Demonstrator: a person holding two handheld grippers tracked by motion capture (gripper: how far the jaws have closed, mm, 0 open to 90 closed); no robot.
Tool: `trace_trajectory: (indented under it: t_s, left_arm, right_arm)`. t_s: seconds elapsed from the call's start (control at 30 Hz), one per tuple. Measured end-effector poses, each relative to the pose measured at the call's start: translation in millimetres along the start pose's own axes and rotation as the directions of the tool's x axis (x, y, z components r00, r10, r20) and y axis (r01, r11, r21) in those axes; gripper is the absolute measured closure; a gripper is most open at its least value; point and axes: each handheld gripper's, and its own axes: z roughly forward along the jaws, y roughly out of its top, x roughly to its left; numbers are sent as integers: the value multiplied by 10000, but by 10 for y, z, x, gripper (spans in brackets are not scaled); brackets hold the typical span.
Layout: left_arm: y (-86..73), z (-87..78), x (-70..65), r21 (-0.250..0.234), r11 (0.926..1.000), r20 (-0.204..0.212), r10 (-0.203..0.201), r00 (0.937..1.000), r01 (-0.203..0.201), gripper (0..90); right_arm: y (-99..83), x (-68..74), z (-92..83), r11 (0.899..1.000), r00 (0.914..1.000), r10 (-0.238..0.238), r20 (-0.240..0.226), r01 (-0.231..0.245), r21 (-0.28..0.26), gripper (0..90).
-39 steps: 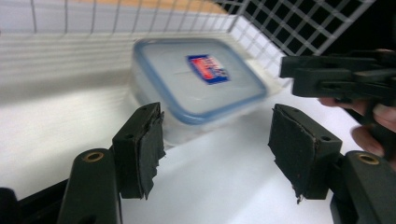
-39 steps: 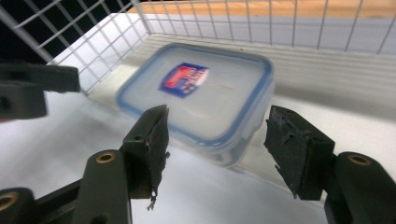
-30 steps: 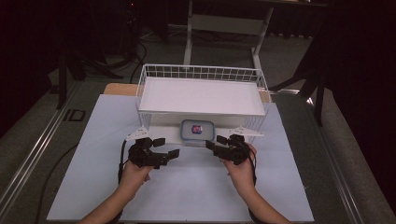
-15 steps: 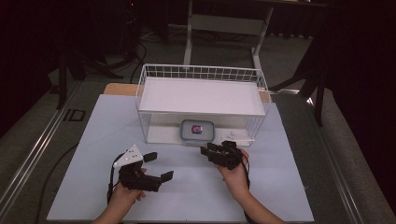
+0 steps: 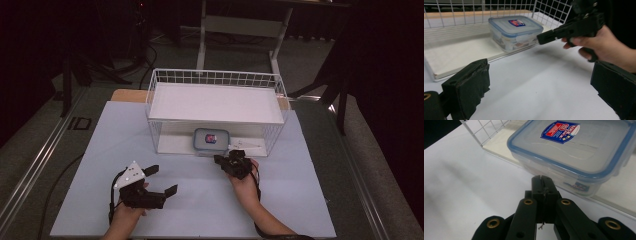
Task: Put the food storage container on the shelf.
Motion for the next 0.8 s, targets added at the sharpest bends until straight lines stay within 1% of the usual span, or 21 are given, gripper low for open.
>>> trace_trajectory:
  t_s: [0.1, 0.17, 0.27, 0.4, 0.43, 0.53, 0.57, 0.67, 0.7, 0.73, 0.8]
  left_arm:
    - [-9, 6, 5, -38, 10000, -61, 24, 10000, -24, 33]
    - [-9, 8, 5, -54, 9999, -124, 109, 9999, -109, 33]
    - [-10, 5, 8, -61, 9999, -122, 155, 9998, -155, 33]
    - [-15, 1, 19, -56, 9998, -135, 173, 9998, -174, 33]
    - [-16, 1, 21, -60, 9998, -137, 162, 9998, -163, 33]
    - [-20, 5, 21, -31, 9998, -111, 177, 9998, -178, 33]
    - [-23, 11, 14, 17, 9997, -100, 228, 9997, -227, 33]
    - [-32, 20, -19, 108, 9983, -182, 574, 9982, -572, 33]
    - [-36, 26, -31, 158, 9978, -163, 648, 9978, -645, 33]
    - [-42, 30, -43, 169, 9976, -113, 672, 9977, -670, 33]
    - [-49, 43, -60, 221, 9975, -23, 668, 9978, -667, 33]
  right_arm:
    - [13, 2, 71, 10000, 10000, -11, 97, 11, -15, 900]
    - [32, 4, 114, 10000, 9997, -56, 224, 55, 14, 900]
    - [52, 7, 182, 10000, 9995, -96, 298, 96, 4, 900]
    - [75, 2, 267, 9999, 9996, -68, 283, 65, 98, 900]
    - [79, 2, 286, 9999, 9994, -133, 331, 131, 81, 900]
    - [94, 7, 323, 9999, 9993, -123, 360, 121, 62, 900]
    - [103, 4, 348, 9999, 9991, -154, 407, 151, 73, 900]
    - [140, -29, 410, 9999, 9979, -109, 631, 108, 22, 900]
    - [151, -43, 421, 10000, 9982, -33, 597, 34, -17, 900]
    - [160, -54, 431, 10000, 9982, -47, 599, 48, -10, 900]
    - [176, -69, 454, 9999, 9971, -142, 743, 143, -14, 900]
